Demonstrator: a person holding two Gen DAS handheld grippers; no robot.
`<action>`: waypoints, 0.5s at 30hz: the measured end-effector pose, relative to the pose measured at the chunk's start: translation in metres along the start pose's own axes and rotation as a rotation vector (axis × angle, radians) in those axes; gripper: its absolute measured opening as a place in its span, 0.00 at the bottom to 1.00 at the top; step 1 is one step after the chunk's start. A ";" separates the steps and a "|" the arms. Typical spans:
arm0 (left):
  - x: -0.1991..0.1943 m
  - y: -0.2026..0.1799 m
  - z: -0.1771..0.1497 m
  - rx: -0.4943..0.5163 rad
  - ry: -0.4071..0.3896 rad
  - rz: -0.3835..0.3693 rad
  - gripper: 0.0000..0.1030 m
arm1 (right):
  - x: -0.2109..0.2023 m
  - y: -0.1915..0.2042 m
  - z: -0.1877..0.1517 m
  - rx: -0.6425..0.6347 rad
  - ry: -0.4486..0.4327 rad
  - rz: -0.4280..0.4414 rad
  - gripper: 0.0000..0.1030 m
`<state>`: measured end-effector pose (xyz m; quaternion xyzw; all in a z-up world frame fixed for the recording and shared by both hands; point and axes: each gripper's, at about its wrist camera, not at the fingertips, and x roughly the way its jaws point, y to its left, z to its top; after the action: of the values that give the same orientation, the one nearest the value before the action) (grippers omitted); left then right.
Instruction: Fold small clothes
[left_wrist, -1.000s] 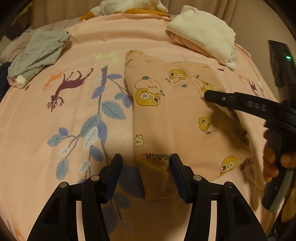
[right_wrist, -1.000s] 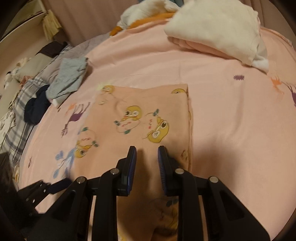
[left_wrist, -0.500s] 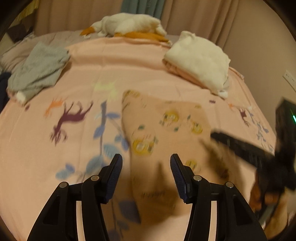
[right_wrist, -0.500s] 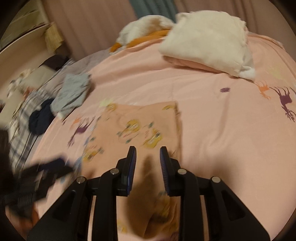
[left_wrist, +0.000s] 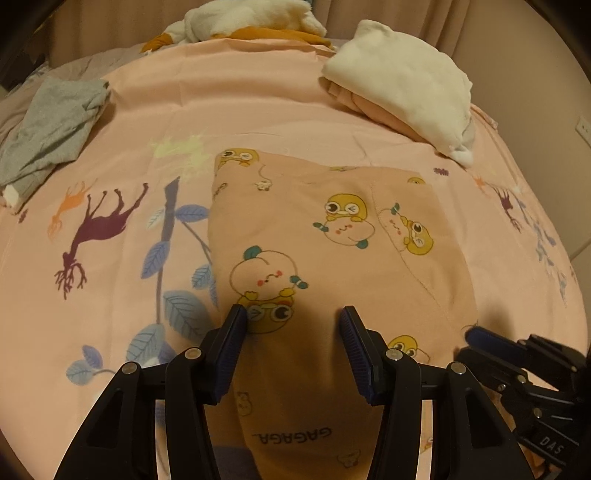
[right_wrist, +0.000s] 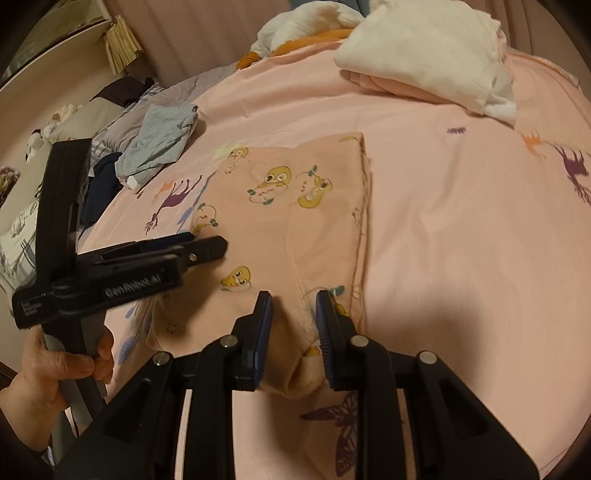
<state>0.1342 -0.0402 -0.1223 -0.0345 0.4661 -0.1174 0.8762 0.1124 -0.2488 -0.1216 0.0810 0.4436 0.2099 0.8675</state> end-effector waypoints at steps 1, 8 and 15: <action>-0.003 0.003 -0.001 -0.010 -0.001 0.000 0.51 | -0.002 -0.001 -0.002 0.011 -0.001 0.004 0.24; -0.023 0.037 -0.026 -0.166 0.003 -0.091 0.51 | -0.016 -0.005 -0.004 0.088 -0.046 0.027 0.55; -0.032 0.048 -0.047 -0.244 0.026 -0.192 0.51 | -0.010 -0.006 -0.005 0.165 -0.033 0.095 0.59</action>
<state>0.0870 0.0164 -0.1308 -0.1833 0.4830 -0.1435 0.8441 0.1048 -0.2584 -0.1191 0.1766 0.4407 0.2120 0.8542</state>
